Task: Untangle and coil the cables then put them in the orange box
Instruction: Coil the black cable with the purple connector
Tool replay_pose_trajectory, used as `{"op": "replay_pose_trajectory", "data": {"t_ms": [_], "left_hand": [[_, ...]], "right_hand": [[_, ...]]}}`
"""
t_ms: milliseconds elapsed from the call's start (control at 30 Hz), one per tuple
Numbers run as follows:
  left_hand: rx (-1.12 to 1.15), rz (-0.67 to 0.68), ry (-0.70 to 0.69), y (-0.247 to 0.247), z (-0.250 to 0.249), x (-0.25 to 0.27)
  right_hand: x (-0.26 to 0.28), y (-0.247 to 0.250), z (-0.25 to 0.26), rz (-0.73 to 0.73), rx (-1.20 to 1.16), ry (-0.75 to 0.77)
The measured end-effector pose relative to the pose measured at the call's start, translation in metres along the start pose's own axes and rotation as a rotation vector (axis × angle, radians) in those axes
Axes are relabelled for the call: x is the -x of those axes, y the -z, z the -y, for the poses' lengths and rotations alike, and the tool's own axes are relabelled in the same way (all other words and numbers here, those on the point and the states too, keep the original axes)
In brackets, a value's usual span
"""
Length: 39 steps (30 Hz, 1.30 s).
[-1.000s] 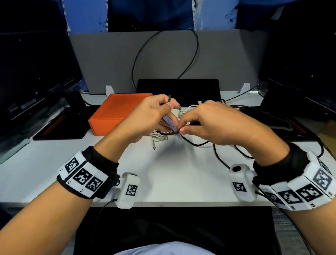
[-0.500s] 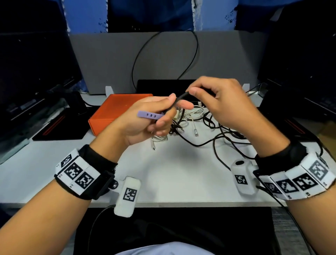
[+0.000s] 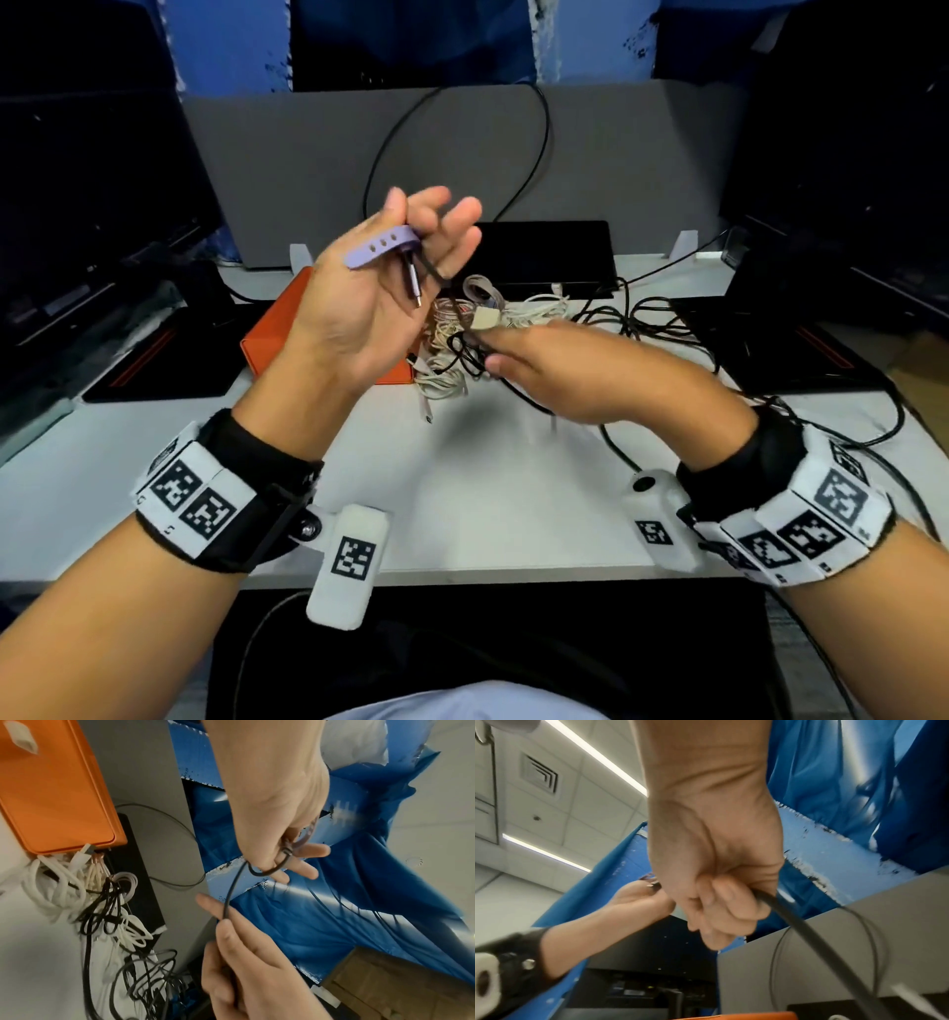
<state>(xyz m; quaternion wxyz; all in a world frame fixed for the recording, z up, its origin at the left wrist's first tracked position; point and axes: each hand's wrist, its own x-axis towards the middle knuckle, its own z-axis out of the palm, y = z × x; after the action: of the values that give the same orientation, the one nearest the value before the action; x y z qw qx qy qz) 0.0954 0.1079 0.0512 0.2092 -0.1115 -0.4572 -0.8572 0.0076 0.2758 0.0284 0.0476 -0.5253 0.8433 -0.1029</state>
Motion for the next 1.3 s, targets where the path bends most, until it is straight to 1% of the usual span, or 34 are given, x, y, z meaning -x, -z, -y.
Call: {"op": "replay_pose_trajectory", "data": {"t_ms": [33,67,100,133,167,233,267,300,333,367,400,433,467,533,600,667,800,867,933,967,1000,1033,1100,1167,1200,1233,1300], "left_hand": [[-0.094,-0.048,-0.035,0.000,0.002,-0.001],[-0.244,-0.086,-0.057,0.001,0.005,-0.002],[-0.445,-0.094,-0.077,0.000,0.008,0.000],[-0.681,-0.065,-0.101,-0.001,0.011,0.001],[-0.935,0.000,-0.108,0.000,0.013,0.003],[-1.414,0.153,-0.042,0.000,0.015,0.008],[-1.563,0.220,0.019,0.001,0.015,0.010],[-1.598,0.279,0.094,0.000,0.014,0.012],[-1.536,0.330,0.161,-0.001,0.012,0.014],[-1.422,0.362,0.207,-0.002,0.009,0.014],[-1.298,0.360,0.237,-0.004,0.007,0.015],[-1.213,0.326,0.260,-0.007,0.004,0.016],[-1.180,0.275,0.277,-0.008,0.002,0.016],[-1.243,0.200,0.297,-0.007,0.003,0.015],[-1.360,0.186,0.328,-0.004,0.006,0.013],[-1.455,0.162,0.396,-0.004,0.008,0.012],[-1.518,0.129,0.467,-0.005,0.009,0.013],[-1.497,0.147,0.518,-0.006,0.006,0.015],[-1.346,0.205,0.591,-0.005,0.000,0.015],[-1.268,0.222,0.607,-0.005,-0.003,0.016],[-1.237,0.218,0.602,-0.005,-0.005,0.015],[-1.260,0.199,0.581,-0.005,-0.005,0.014],[-1.398,0.163,0.530,-0.004,-0.001,0.012],[-1.444,0.158,0.543,-0.001,0.004,0.011],[-1.418,0.176,0.570,0.000,0.005,0.012],[-1.379,0.201,0.600,0.000,0.005,0.012],[-1.280,0.241,0.633,0.000,0.002,0.012]], "right_hand": [[0.003,0.000,0.006,0.059,0.003,0.034],[0.006,0.001,0.011,0.095,0.008,0.063],[0.010,0.005,0.013,0.102,0.023,0.085],[0.012,0.010,0.014,0.093,0.048,0.101],[0.015,0.016,0.014,0.069,0.071,0.111],[0.021,0.029,0.011,-0.005,0.067,0.109],[0.023,0.035,0.009,-0.063,0.027,0.098],[0.025,0.040,0.006,-0.138,-0.041,0.085],[0.026,0.044,0.004,-0.224,-0.126,0.075],[0.027,0.046,0.001,-0.308,-0.216,0.069],[0.026,0.047,0.000,-0.376,-0.287,0.065],[0.025,0.047,-0.001,-0.418,-0.316,0.063],[0.024,0.046,-0.002,-0.435,-0.301,0.062],[0.022,0.043,-0.001,-0.405,-0.226,0.069],[0.023,0.044,0.001,-0.378,-0.186,0.076],[0.025,0.046,0.001,-0.379,-0.188,0.083],[0.031,0.048,0.005,-0.290,-0.186,0.118],[0.030,0.047,0.006,-0.274,-0.188,0.116],[0.026,0.047,0.002,-0.341,-0.209,0.096],[0.024,0.047,-0.001,-0.381,-0.223,0.080],[0.023,0.048,-0.003,-0.401,-0.231,0.070],[0.024,0.048,-0.005,-0.389,-0.237,0.074],[0.029,0.049,0.001,-0.280,-0.258,0.126],[0.034,0.050,0.012,-0.173,-0.266,0.188],[0.034,0.049,0.015,-0.175,-0.261,0.199],[0.032,0.049,0.014,-0.218,-0.254,0.192],[0.026,0.049,0.005,-0.353,-0.241,0.132]]}}
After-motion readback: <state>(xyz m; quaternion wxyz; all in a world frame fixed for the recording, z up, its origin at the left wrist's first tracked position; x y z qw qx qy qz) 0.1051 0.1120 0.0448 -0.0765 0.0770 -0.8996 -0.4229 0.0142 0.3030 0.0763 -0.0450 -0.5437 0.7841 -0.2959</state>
